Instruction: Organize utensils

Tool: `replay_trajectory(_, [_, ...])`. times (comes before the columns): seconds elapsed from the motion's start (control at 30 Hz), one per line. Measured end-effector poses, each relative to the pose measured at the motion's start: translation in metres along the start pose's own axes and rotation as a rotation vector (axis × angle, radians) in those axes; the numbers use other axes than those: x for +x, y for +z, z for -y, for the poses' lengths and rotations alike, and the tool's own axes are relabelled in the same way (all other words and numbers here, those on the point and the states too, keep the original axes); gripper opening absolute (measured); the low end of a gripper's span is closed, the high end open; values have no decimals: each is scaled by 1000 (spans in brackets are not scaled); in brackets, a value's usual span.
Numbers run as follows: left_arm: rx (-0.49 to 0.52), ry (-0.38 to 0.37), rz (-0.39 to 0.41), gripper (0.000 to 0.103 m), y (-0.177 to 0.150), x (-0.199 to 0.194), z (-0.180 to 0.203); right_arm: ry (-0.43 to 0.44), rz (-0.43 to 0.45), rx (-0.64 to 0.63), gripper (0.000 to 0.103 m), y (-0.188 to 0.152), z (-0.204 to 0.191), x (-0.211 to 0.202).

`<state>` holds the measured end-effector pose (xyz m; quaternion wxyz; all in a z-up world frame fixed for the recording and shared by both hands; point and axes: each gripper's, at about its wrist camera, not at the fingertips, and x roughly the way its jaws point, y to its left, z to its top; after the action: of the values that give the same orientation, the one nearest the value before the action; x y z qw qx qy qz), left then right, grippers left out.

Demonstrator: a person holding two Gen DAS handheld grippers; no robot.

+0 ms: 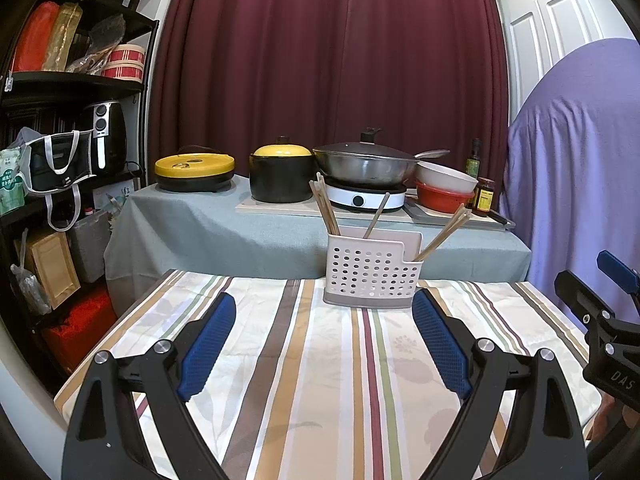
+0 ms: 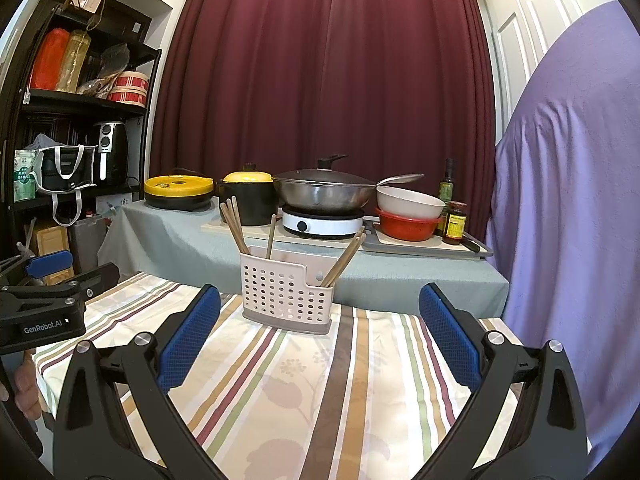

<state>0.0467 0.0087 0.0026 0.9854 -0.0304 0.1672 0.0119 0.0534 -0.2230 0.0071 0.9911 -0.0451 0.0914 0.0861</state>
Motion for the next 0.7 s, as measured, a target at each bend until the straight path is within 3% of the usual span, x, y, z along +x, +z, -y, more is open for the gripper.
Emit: replay_trajectory(0.7, [4, 7, 0, 87, -3, -1, 3, 1, -2, 2, 97, -1, 0, 0])
